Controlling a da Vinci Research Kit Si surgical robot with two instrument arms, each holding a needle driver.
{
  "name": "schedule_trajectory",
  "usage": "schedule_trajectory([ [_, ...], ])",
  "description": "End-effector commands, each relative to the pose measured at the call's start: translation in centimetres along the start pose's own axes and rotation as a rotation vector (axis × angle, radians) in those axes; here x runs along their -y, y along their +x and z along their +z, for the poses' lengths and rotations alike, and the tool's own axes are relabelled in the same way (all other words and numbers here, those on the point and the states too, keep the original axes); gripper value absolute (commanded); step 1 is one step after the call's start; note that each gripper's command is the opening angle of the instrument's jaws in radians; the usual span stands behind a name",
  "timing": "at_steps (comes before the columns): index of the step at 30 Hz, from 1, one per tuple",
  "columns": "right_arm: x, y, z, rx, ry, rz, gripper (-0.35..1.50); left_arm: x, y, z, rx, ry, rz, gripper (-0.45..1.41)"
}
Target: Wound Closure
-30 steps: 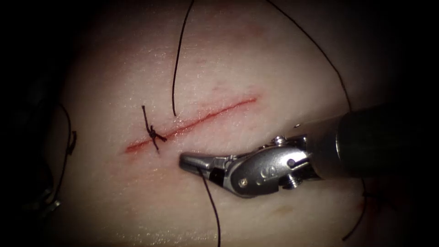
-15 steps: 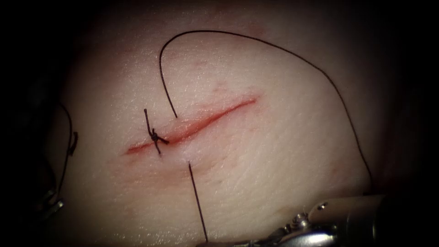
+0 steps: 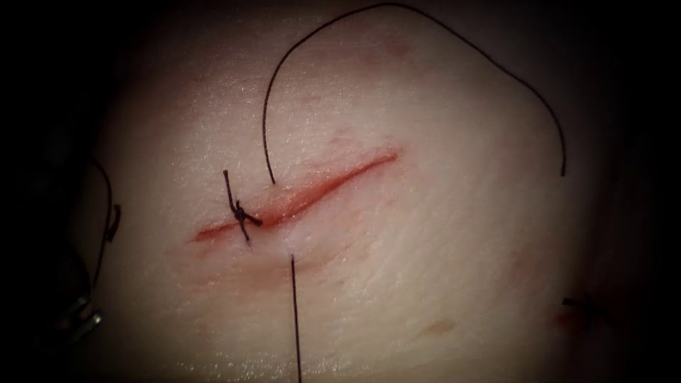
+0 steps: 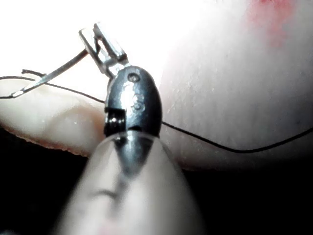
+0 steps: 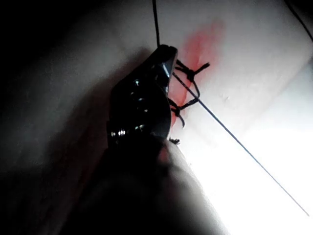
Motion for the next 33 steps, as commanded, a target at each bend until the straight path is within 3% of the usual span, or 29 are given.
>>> schedule_trajectory([
  [1,-0.12,-0.08,-0.04,-0.018,-0.073,0.03,0.2,-0.1,-0.06,0.02,0.0,-0.003,-0.004,-0.45],
  [2,-0.21,-0.1,-0.1,-0.02,-0.118,0.041,0.67,-0.09,-0.06,0.02,0.0,-0.003,-0.004,-0.45],
  [3,-0.3,-0.14,-0.18,-0.022,-0.162,0.055,1.03,-0.09,-0.06,0.02,0.0,-0.003,-0.004,-0.45],
  [4,-0.43,-0.18,-0.28,-0.027,-0.216,0.076,1.25,-0.09,-0.06,0.01,0.0,-0.004,-0.004,-0.45],
  [6,-0.6,-0.25,-0.45,-0.027,-0.286,0.108,1.36,-0.08,-0.06,0.01,0.002,-0.007,-0.004,-0.45],
  [11,-1.03,-0.48,-0.85,-0.013,-0.352,0.095,1.3,-0.07,-0.06,-0.01,0.002,-0.009,-0.005,-0.45],
  [17,-1.28,-0.76,-0.94,0.014,-0.39,0.103,1.3,-0.07,-0.06,-0.01,0.002,-0.009,-0.005,-0.45],
  [19,-1.36,-0.88,-0.94,0.03,-0.399,0.101,1.21,-0.07,-0.06,-0.01,0.001,-0.009,-0.005,-0.45],
  [27,-1.71,-1.52,-0.62,0.096,-0.462,0.102,1.23,-0.08,-0.08,0.0,0.002,-0.01,-0.003,-0.45],
  [33,-1.89,-1.85,-0.28,0.102,-0.486,0.09,1.26,-0.07,-0.09,-0.03,0.001,-0.013,-0.003,-0.45],
])
